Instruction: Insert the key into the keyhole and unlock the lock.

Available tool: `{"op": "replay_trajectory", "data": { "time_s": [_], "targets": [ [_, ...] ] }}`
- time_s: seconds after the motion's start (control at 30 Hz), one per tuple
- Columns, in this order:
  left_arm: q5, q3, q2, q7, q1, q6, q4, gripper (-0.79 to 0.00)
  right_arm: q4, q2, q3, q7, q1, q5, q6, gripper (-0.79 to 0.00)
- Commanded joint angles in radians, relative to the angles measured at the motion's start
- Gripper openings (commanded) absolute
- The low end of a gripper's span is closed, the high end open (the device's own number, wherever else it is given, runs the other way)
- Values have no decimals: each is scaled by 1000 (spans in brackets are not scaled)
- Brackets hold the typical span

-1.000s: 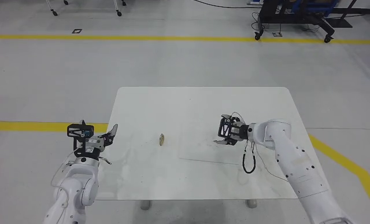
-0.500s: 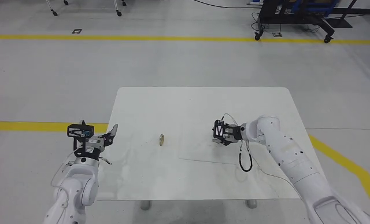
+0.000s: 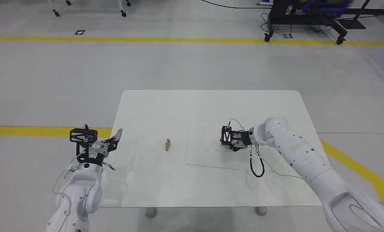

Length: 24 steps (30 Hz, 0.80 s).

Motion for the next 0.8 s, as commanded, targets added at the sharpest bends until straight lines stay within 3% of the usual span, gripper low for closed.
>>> {"op": "replay_trajectory", "data": {
  "time_s": [0.0, 0.4, 0.77],
  "targets": [
    [0, 0, 0, 0, 0, 0, 0, 0, -8, 9, -26, -12, 7, 5, 0, -785],
    [0, 0, 0, 0, 0, 0, 0, 0, -118, 94, -1, -123, -26, -25, 0, -785],
    [0, 0, 0, 0, 0, 0, 0, 0, -118, 94, -1, -123, -26, -25, 0, -785]
  ]
}}
